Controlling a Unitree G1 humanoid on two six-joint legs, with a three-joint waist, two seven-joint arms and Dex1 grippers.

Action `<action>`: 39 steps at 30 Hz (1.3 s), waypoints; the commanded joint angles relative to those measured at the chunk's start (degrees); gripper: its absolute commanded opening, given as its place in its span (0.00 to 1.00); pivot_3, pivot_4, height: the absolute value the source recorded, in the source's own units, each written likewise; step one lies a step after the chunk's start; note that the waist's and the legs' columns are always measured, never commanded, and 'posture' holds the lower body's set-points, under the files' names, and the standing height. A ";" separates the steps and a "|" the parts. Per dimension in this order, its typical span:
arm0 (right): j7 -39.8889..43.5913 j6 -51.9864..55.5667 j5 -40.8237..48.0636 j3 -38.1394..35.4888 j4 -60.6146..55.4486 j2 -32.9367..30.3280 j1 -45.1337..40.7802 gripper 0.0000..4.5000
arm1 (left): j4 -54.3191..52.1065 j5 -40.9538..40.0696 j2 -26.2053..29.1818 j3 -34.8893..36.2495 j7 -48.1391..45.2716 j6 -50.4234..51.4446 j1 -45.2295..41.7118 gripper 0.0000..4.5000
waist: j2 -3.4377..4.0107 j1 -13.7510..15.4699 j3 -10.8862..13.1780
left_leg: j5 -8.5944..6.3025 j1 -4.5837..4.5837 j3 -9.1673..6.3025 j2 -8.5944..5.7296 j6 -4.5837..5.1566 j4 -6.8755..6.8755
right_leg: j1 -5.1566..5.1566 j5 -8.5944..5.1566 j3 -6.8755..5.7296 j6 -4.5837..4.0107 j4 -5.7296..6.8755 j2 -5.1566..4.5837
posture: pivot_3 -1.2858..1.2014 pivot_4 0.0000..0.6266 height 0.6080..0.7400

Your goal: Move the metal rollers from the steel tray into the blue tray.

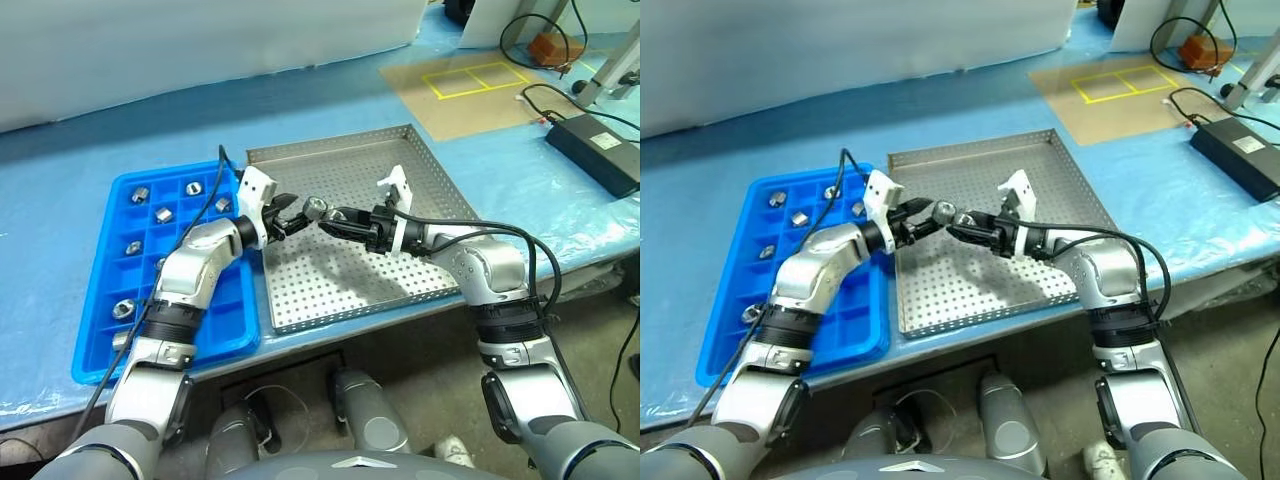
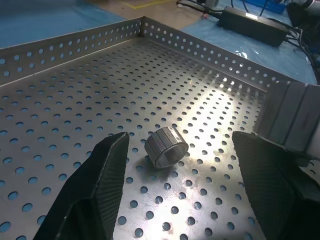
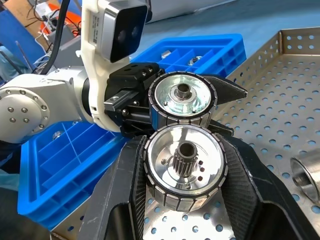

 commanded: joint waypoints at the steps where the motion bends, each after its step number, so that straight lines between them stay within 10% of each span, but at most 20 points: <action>1: 0.50 -0.83 0.19 0.94 -0.43 0.02 -0.75 0.36 | -4.23 6.21 2.46 -4.16 -2.78 -12.90 1.28 0.77 | 0.00 0.02 0.00 | 0.00 0.01 0.00 0.01 0.00 0.00 | 0.00 0.00 0.00 0.01 0.00 0.00 | 0.24 0.24 1.00; 4: 0.74 -1.00 0.22 1.21 0.10 0.09 -1.29 0.36 | -2.65 11.51 2.93 -6.16 -0.87 -21.74 1.39 0.77 | 0.00 0.15 0.00 | 0.00 0.00 -0.01 0.00 -0.01 0.00 | 0.03 0.00 0.00 0.01 -0.01 0.00 | 0.24 0.24 1.00; 12: 1.96 -1.81 -0.52 2.66 0.60 -0.14 -1.58 0.36 | -9.08 -20.52 1.64 7.71 -4.60 21.25 0.43 0.77 | 0.04 0.04 0.02 | 0.03 0.03 0.00 -0.01 -0.08 0.00 | -0.07 0.00 0.02 -0.02 0.16 -0.05 | 0.24 0.24 1.00; 18: 2.64 -2.63 -0.88 3.50 1.61 -0.35 -2.02 0.36 | -12.79 -28.75 6.21 9.19 -7.06 34.42 2.83 0.77 | 0.08 0.27 0.05 | 0.03 0.11 0.00 0.00 -0.16 -0.01 | 0.00 0.00 0.04 -0.02 0.14 -0.02 | 0.24 0.24 1.00; 39: 3.93 -3.21 -1.99 4.83 2.60 -0.48 -2.72 0.36 | -0.72 -34.11 -0.67 16.11 6.28 41.40 -1.62 0.77 | 0.08 0.34 0.08 | 0.04 0.19 0.01 -0.05 -0.10 -0.03 | 0.09 -0.01 0.06 0.00 0.08 -0.03 | 0.25 0.24 1.00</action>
